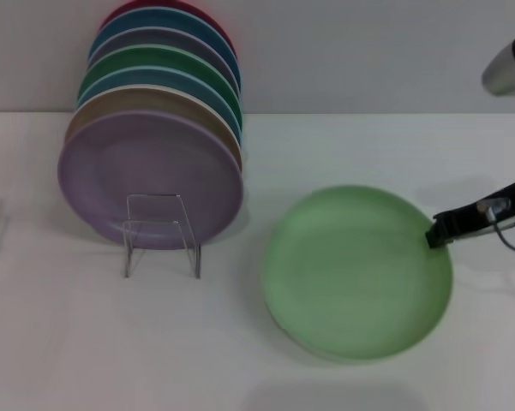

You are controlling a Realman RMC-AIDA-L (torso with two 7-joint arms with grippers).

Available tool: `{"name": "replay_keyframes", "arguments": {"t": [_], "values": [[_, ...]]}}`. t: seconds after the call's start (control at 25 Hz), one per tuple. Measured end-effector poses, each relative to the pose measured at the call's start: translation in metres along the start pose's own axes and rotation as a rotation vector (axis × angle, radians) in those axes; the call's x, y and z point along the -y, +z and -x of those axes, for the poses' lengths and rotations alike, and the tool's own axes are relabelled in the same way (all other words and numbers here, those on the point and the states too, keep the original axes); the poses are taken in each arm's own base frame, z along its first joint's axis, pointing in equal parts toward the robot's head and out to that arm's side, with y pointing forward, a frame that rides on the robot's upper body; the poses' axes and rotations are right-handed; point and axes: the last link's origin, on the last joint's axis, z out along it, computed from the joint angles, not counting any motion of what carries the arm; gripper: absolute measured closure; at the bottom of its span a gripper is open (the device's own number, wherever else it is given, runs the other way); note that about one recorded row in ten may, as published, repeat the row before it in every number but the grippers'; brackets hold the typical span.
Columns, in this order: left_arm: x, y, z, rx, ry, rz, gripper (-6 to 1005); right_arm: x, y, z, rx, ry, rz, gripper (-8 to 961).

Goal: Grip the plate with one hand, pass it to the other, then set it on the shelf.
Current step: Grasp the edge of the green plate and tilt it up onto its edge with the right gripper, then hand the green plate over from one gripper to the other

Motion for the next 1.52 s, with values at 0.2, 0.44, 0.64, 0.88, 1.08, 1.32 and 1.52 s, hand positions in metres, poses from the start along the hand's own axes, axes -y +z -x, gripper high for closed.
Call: {"name": "replay_keyframes", "arguments": {"t": [0.2,0.44,0.64,0.88,1.08,1.32,1.52], "values": [[-0.001,0.001,-0.006,-0.042,-0.010,0.000,212,-0.012,-0.033,0.004,0.075,-0.059,0.008,936],[-0.006,0.007,-0.021,-0.129,-0.050,0.029,213,-0.031,-0.080,0.005,0.299,-0.179,-0.007,937],[-0.017,0.014,-0.034,-0.195,-0.081,0.072,215,-0.042,-0.107,-0.004,0.563,-0.258,0.034,937],[-0.029,0.025,-0.056,-0.267,-0.155,0.180,215,-0.040,-0.105,-0.018,0.725,-0.335,0.054,937],[-0.030,0.054,-0.076,-0.179,-0.219,0.394,214,-0.034,-0.094,-0.028,0.786,-0.381,0.008,937],[-0.036,0.085,-0.117,0.065,-0.264,0.583,212,-0.023,-0.079,-0.037,0.832,-0.417,-0.040,936],[-0.040,0.087,-0.142,0.116,-0.317,0.706,211,-0.022,-0.069,-0.041,0.850,-0.485,-0.074,936]]}}
